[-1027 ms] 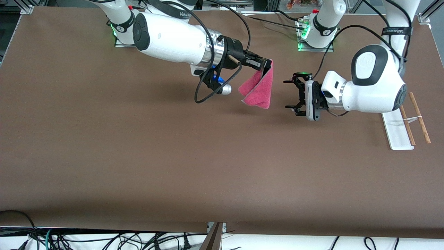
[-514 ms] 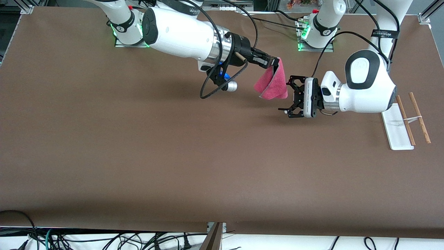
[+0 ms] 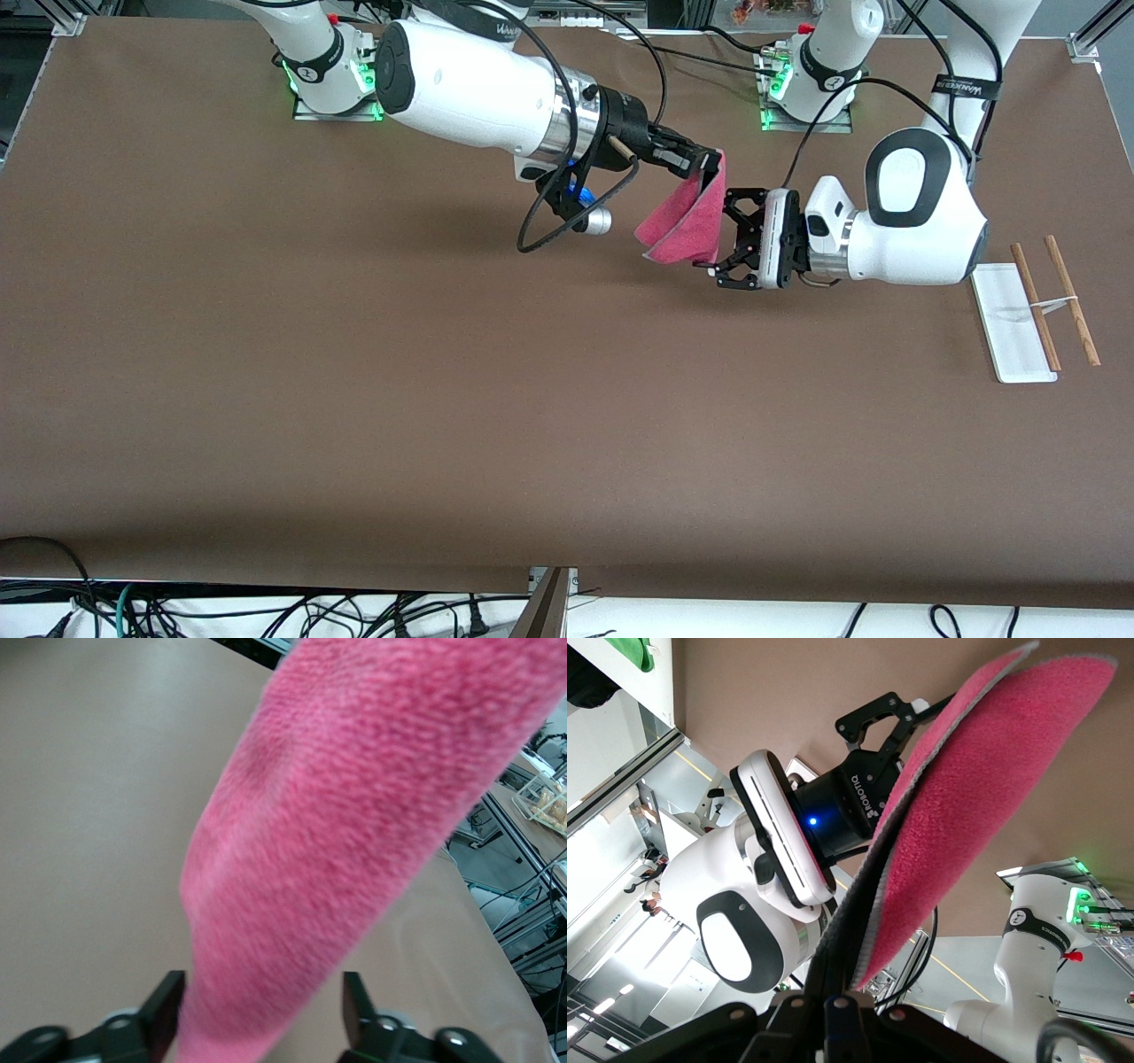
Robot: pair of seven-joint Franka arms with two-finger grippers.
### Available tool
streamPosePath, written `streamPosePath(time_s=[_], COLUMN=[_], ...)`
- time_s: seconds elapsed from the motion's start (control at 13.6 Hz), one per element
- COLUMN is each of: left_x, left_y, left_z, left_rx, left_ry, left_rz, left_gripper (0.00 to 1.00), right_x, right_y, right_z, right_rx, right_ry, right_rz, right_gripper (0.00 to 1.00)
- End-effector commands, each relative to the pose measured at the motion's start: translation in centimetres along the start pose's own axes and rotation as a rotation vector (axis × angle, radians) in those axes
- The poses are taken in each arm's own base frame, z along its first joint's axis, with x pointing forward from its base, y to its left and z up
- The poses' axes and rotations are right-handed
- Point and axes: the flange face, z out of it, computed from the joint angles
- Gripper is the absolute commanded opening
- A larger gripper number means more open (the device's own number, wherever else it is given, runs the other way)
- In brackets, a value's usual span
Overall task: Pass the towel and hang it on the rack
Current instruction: 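Hold the towel out with the right gripper while the left gripper approaches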
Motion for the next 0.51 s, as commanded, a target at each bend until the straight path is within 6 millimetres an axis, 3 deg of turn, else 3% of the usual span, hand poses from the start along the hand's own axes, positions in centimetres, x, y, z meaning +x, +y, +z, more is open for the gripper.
streamPosePath(time_s=[0.0,0.44], left_x=[-0.08,-0.31], left_y=[0.53,0.43], left_z=[-0.23,-0.73], left_rx=[0.019,0.022], left_ry=[0.025,0.030], left_rz=[0.046,0.043], left_gripper=[0.00,0.00], right_x=[-0.56,-0.57], right_y=[-0.60,-0.79], right_z=[-0.01,-0.16], right_rx=[0.026,0.045], right_ry=[-0.017,-0.015], right_rz=[0.015,0.032], right_gripper=[0.00,0.00])
